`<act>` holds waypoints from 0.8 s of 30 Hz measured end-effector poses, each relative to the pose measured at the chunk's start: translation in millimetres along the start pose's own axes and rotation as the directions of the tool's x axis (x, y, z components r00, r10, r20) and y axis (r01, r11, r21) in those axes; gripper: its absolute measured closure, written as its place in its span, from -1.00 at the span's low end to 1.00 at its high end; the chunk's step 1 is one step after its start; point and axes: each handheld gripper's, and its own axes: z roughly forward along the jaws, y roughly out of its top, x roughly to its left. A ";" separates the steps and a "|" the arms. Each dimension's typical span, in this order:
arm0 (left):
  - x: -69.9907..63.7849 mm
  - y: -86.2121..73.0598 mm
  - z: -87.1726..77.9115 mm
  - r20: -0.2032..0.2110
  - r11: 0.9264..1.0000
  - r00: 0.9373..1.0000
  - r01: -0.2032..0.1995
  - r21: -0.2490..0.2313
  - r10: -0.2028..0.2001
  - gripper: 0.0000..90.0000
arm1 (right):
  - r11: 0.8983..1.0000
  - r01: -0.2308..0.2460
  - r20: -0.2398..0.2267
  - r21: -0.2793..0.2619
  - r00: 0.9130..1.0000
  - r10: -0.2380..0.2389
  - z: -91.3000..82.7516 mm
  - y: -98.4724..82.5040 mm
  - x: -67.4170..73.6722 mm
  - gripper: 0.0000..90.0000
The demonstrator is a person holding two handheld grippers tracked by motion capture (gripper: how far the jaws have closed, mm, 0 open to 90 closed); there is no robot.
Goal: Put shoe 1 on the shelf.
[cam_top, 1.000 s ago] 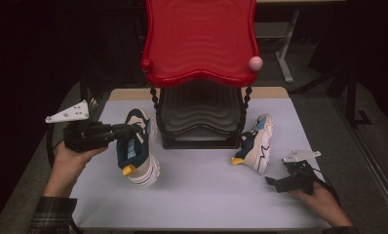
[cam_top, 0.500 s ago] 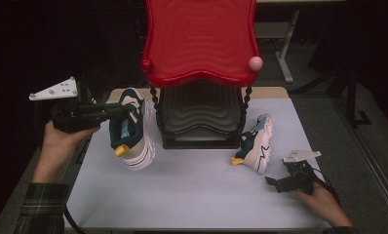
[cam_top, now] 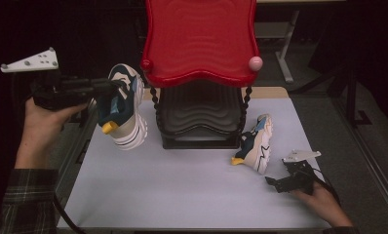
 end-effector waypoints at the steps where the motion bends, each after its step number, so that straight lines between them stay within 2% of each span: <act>1: 1.9 9.0 -4.5 -0.011 1.000 1.000 -0.010 -0.007 0.010 0.71 | 1.000 -0.002 0.000 -0.001 1.000 0.002 0.1 0.0 0.2 -0.95; 5: 5.9 28.3 -12.7 -0.031 0.999 0.999 -0.032 -0.018 0.031 0.72 | 1.000 -0.002 -0.002 0.000 1.000 0.002 0.1 0.1 0.0 -0.95; 6: 5.9 28.3 -12.7 -0.031 0.999 0.999 -0.032 -0.018 0.031 0.72 | 1.000 -0.001 0.000 0.000 1.000 0.001 0.1 0.0 -0.1 -0.95; 7: 7.0 38.2 -16.0 -0.037 0.999 0.998 -0.042 -0.026 0.041 0.72 | 1.000 0.000 0.001 0.000 1.000 0.000 0.2 0.0 -0.1 -0.95; 11: 10.8 57.6 -18.1 -0.041 0.997 0.997 -0.070 -0.040 0.068 0.72 | 1.000 0.001 0.001 0.000 1.000 -0.001 0.2 0.1 -0.3 -0.95; 18: 24.3 89.7 -10.1 -0.044 0.992 0.993 -0.115 -0.045 0.113 0.72 | 1.000 0.000 -0.001 0.001 1.000 0.000 0.3 0.1 -0.4 -0.95; 19: 24.3 89.7 -10.1 -0.044 0.992 0.993 -0.115 -0.045 0.113 0.72 | 1.000 0.000 -0.001 0.001 1.000 0.000 0.3 0.1 -0.4 -0.95; 20: 29.2 98.3 -6.6 -0.043 0.991 0.992 -0.122 -0.050 0.119 0.72 | 1.000 0.000 -0.001 0.001 1.000 0.000 0.3 0.1 -0.5 -0.95; 21: 29.2 98.3 -6.6 -0.043 0.991 0.992 -0.122 -0.050 0.119 0.72 | 1.000 0.000 -0.001 0.001 1.000 0.000 0.3 0.1 -0.5 -0.95; 24: 37.5 116.0 1.7 -0.042 0.987 0.988 -0.148 -0.055 0.146 0.72 | 1.000 0.000 0.000 0.000 1.000 0.000 0.3 0.1 -0.4 -0.95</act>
